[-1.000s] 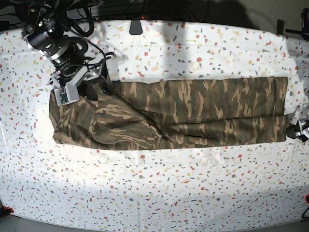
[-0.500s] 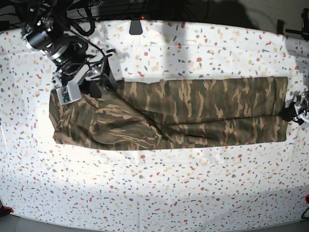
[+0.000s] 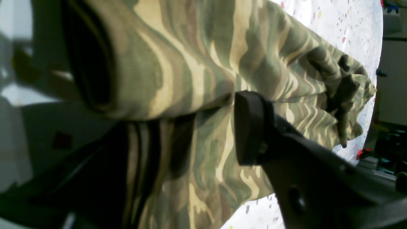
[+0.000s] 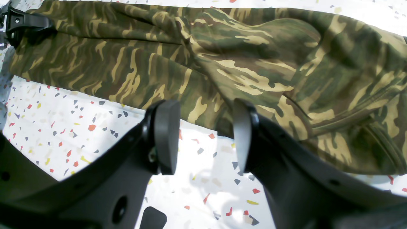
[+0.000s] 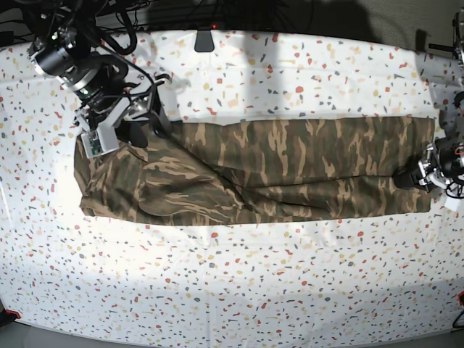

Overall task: Fold the T-shirt properly
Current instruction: 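Grasp the strip end at the left gripper and lift it, then fold the left-held end over toward the right gripper's folded end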

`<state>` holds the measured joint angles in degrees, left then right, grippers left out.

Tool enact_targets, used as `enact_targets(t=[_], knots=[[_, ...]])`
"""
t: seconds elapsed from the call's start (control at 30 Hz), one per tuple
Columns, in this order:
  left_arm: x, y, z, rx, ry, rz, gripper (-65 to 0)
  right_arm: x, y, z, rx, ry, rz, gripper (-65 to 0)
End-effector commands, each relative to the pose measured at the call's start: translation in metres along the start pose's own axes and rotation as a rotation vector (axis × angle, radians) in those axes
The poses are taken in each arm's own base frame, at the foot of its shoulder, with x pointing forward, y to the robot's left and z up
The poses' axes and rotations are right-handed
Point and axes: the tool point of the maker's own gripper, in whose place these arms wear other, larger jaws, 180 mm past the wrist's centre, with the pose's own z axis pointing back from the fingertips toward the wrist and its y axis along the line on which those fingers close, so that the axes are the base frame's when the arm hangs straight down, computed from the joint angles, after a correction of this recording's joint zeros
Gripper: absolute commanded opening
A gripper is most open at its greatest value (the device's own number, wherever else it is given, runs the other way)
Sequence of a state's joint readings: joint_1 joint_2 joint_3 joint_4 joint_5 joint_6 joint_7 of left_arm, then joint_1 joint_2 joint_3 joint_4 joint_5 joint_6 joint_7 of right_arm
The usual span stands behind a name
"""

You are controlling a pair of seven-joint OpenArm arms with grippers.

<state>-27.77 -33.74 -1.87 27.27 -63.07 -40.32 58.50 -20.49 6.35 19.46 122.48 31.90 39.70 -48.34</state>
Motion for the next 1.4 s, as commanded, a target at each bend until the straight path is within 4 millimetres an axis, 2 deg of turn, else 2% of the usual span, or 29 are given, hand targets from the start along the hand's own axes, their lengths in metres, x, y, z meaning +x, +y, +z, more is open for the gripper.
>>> enact_targets(t=[0.0, 0.27, 0.33, 0.37, 0.43, 0.47, 0.6, 0.73, 1.0, 1.23, 1.37], knots=[[0.009, 0.0, 0.005, 0.012, -0.011, -0.014, -33.9, 0.012, 0.004, 0.003, 0.016, -0.043, 0.013, -37.4], [0.013, -0.003, 0.005, -0.007, -0.033, -0.003, -33.9, 0.011, 0.004, 0.003, 0.016, -0.039, 0.013, -37.4], [0.015, -0.003, 0.005, -0.007, -0.046, -0.003, -36.1, 0.011, 0.004, 0.003, 0.016, -0.039, 0.013, -37.4], [0.016, -0.003, 0.005, -0.006, -0.05, -0.003, -40.7, 0.011, 0.004, 0.003, 0.016, -0.039, 0.013, -37.4], [0.016, -0.003, 0.005, -0.006, -0.051, -0.003, -58.7, 0.01, 0.004, 0.003, 0.016, -0.035, 0.013, -37.4], [0.017, -0.004, 0.005, -0.007, -0.052, -0.004, -65.0, 0.01, 0.004, 0.003, 0.016, -0.032, 0.013, -37.4], [0.02, -0.008, 0.005, -0.027, -0.064, 0.004, -65.0, 0.008, 0.004, 0.003, 0.016, -0.022, 0.013, -37.4], [0.018, -0.026, 0.006, -0.111, -0.033, 0.028, -65.0, 0.009, 0.004, 0.003, 0.016, -0.027, 0.012, -37.4], [0.018, -0.048, 0.003, -0.16, 0.011, -0.033, -65.0, 0.032, 0.008, -0.001, 0.05, -0.104, 0.001, -37.4], [0.011, -0.078, -0.017, -0.228, 0.047, -0.077, -65.0, 0.048, 0.004, -0.005, 0.044, -0.142, 0.026, -37.4], [0.015, -0.101, -0.023, -0.262, 0.049, -0.151, -65.0, 0.049, 0.003, -0.005, 0.041, -0.142, 0.029, -37.4]])
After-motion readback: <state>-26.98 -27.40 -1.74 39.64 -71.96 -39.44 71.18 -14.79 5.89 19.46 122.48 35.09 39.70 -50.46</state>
